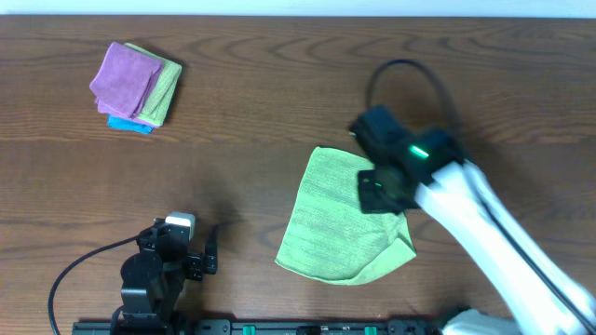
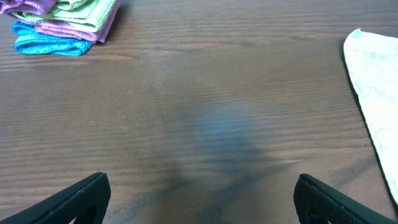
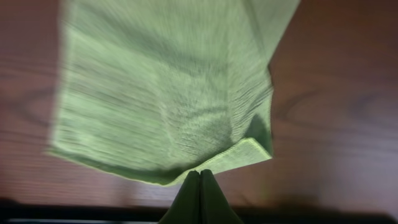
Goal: Fold the cloth
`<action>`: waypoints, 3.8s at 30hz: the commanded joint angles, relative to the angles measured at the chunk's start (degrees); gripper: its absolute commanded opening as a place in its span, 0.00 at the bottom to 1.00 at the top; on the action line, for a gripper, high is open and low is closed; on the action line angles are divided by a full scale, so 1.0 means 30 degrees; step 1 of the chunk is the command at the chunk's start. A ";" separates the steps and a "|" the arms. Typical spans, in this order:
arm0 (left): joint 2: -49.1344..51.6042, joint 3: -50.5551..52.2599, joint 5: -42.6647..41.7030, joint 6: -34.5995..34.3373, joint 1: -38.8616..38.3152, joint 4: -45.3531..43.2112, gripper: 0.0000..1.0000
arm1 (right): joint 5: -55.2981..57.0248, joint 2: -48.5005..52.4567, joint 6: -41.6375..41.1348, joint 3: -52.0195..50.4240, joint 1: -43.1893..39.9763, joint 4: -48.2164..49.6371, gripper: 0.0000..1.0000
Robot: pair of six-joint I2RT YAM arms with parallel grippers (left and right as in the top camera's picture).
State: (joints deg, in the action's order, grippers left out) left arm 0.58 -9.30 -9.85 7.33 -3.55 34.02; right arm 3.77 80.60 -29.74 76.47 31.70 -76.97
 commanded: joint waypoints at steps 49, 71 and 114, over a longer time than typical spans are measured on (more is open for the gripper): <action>2.4516 -1.3355 -0.3337 -0.2776 -0.9253 -0.6528 0.96 | -0.2586 -1.6706 -0.0641 -0.5064 0.2783 0.0685 0.02; 3.4942 -1.8491 0.1443 -0.0423 -1.4710 -0.4947 0.96 | 0.0248 -1.6706 -0.0291 -0.0838 0.2783 -0.2936 0.01; 3.8752 -1.8491 0.1858 -0.0903 -1.2509 -0.3242 0.95 | 0.0175 -1.6706 -0.0364 -0.0845 0.2783 -0.3650 0.02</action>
State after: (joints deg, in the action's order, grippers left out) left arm 111.87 -67.29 -8.29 6.28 -43.64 21.04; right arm 3.68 30.61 -31.16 73.25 39.62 -87.57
